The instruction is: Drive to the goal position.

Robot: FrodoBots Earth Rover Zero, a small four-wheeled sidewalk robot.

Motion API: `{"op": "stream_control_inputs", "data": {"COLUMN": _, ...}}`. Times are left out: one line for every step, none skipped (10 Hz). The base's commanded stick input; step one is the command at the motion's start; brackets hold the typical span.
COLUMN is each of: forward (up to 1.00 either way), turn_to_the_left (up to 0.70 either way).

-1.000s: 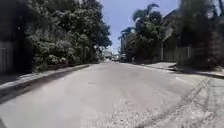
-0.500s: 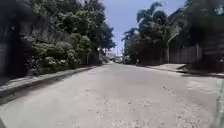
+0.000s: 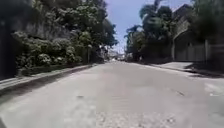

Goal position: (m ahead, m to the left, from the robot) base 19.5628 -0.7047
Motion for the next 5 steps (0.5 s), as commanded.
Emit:
{"op": "stream_control_inputs", "data": {"forward": 1.00, "turn_to_the_left": 0.03}}
{"op": "stream_control_inputs", "data": {"forward": 1.00, "turn_to_the_left": 0.03}}
{"op": "stream_control_inputs", "data": {"forward": 1.00, "turn_to_the_left": 0.03}}
{"op": "stream_control_inputs", "data": {"forward": 1.00, "turn_to_the_left": 0.03}}
{"op": "stream_control_inputs", "data": {"forward": 1.00, "turn_to_the_left": 0.03}}
